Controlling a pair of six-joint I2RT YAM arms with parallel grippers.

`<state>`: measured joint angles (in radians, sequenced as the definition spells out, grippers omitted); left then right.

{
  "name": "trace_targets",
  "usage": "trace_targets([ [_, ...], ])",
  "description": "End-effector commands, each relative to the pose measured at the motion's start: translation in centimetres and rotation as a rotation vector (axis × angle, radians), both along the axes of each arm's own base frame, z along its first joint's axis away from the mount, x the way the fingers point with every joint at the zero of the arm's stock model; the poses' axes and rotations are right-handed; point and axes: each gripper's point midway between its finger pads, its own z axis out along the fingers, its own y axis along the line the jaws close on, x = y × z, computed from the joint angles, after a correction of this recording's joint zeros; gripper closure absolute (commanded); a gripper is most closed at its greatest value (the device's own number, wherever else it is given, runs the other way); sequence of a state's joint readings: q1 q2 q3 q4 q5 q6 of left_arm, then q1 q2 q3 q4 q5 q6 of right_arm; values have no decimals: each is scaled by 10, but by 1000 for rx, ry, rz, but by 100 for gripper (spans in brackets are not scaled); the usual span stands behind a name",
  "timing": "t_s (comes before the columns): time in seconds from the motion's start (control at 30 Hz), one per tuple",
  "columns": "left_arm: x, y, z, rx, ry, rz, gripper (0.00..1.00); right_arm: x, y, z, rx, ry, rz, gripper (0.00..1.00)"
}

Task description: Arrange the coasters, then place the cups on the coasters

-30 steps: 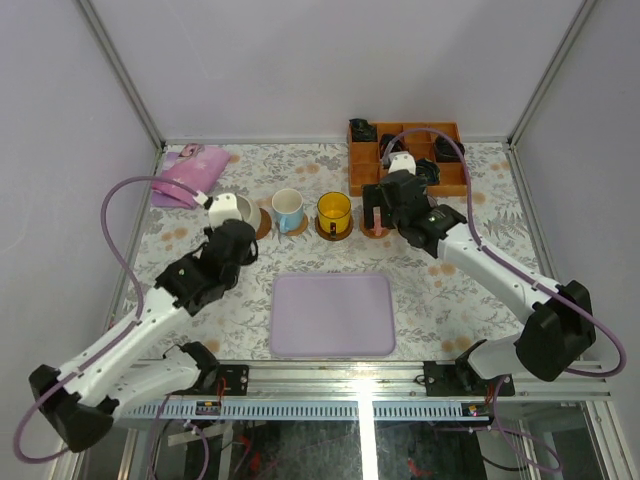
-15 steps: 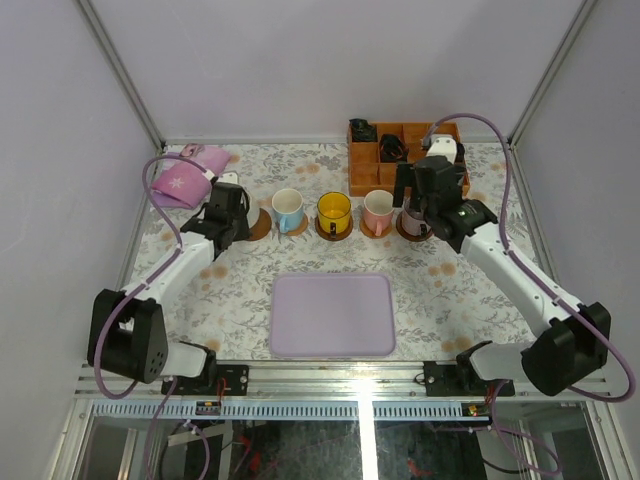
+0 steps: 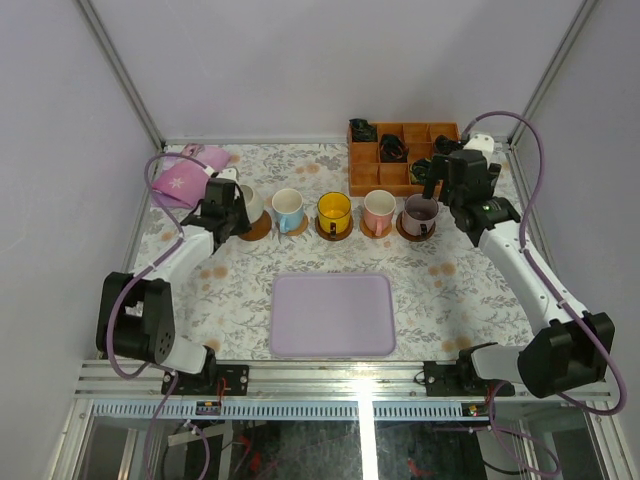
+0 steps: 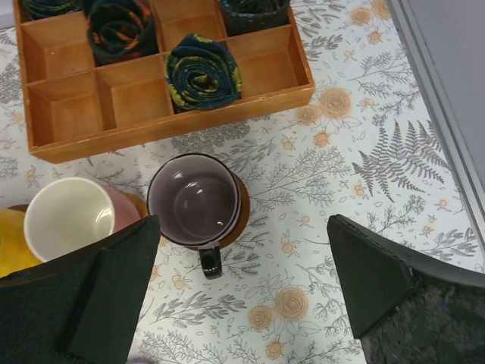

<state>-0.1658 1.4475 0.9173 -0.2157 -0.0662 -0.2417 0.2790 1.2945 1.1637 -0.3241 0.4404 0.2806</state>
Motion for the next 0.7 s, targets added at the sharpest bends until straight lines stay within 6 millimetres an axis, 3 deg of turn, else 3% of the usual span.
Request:
trace_targets([
  [0.0,40,-4,35,-26,-181,-33,100,5,-9,12,62,-55,-6,1],
  [0.37,53,0,10,12,-126,-39,100,1,-17,-3,86,-29,-32,1],
  [0.67,47,2,3,31,-68,-49,100,0,-15,-9,106,-14,-36,1],
])
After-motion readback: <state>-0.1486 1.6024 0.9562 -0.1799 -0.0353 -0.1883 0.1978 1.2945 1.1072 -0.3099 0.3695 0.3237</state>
